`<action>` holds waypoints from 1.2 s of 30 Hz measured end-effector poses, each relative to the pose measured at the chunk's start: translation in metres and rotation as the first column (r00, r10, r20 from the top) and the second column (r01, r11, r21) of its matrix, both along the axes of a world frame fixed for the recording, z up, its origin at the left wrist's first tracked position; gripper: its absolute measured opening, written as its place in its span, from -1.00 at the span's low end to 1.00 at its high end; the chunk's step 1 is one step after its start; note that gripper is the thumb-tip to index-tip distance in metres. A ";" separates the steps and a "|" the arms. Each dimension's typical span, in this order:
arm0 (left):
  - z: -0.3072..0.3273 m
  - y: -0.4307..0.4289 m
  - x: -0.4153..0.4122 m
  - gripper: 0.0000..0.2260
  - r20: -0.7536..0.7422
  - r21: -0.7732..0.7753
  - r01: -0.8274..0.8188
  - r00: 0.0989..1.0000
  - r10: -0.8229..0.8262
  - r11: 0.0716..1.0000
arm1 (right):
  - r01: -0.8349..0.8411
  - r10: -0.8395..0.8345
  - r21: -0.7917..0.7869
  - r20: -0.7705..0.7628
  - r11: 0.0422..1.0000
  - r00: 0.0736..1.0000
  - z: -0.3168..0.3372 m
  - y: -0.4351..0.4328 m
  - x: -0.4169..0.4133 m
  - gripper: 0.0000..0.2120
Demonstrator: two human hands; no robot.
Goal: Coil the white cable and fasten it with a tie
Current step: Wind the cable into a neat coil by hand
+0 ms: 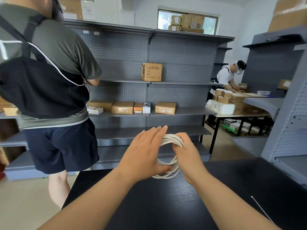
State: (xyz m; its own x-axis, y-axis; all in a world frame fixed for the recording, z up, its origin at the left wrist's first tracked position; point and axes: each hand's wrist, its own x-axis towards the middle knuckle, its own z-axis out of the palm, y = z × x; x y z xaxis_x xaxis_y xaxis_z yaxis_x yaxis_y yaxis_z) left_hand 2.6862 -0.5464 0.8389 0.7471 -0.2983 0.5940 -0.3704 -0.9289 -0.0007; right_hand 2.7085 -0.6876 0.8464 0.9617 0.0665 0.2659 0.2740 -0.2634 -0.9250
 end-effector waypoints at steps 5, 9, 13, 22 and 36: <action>0.000 -0.002 -0.005 0.14 0.044 0.166 -0.051 0.998 0.044 0.985 | 0.076 -0.073 0.056 -0.054 0.996 0.996 0.004 -0.003 0.006 -0.82; -0.007 -0.008 -0.006 0.23 0.101 0.238 -0.110 0.991 0.088 0.965 | 0.095 -0.083 0.123 -0.099 0.988 0.992 0.010 0.000 0.007 -0.83; -0.015 -0.015 -0.002 0.25 0.157 0.245 -0.148 0.981 0.111 0.958 | 0.090 -0.067 0.166 -0.137 0.982 0.988 0.016 0.004 0.007 -0.83; -0.013 -0.005 0.013 -0.06 0.349 0.150 -0.193 0.928 0.131 0.970 | 0.060 -0.061 -0.046 -0.024 0.997 0.998 0.017 0.006 0.007 -0.82; -0.011 0.007 0.017 -0.15 0.295 0.161 -0.056 0.956 0.006 0.985 | -0.044 0.054 -0.222 0.039 0.974 0.998 0.019 0.007 -0.005 -0.76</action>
